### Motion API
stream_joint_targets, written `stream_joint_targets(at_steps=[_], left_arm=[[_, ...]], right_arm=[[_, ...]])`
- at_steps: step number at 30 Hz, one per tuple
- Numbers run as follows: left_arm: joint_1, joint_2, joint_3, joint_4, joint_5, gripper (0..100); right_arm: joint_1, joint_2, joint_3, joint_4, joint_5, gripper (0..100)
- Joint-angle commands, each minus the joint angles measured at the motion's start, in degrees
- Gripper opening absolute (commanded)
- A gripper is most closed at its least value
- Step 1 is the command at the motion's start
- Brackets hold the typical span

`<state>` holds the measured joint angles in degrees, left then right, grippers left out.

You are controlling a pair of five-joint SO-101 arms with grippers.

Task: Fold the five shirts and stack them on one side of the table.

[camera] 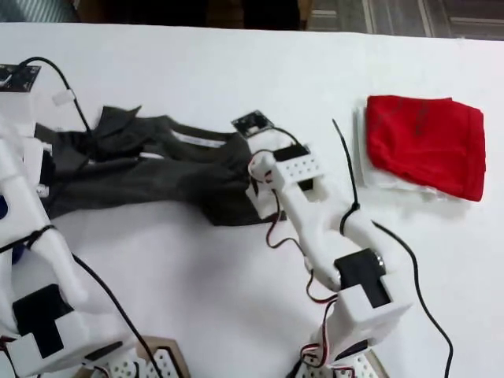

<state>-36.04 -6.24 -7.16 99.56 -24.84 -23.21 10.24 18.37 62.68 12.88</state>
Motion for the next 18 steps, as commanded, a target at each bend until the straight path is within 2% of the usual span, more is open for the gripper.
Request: stream_joint_targets(at_steps=[1, 8, 18], left_arm=[[-0.44, -2.55, -2.07, -0.62, 0.09, 3], [-0.44, -2.55, -1.98, -1.05, 0.00, 3], [-0.44, -2.55, -1.98, -1.05, 0.00, 3]], right_arm=[[-0.92, -0.22, -2.64, 1.10, -0.44, 27.2], [-3.21, 5.23, -2.99, -0.75, -0.44, 21.1], [-3.12, 8.22, -4.13, 1.36, -0.44, 20.8]])
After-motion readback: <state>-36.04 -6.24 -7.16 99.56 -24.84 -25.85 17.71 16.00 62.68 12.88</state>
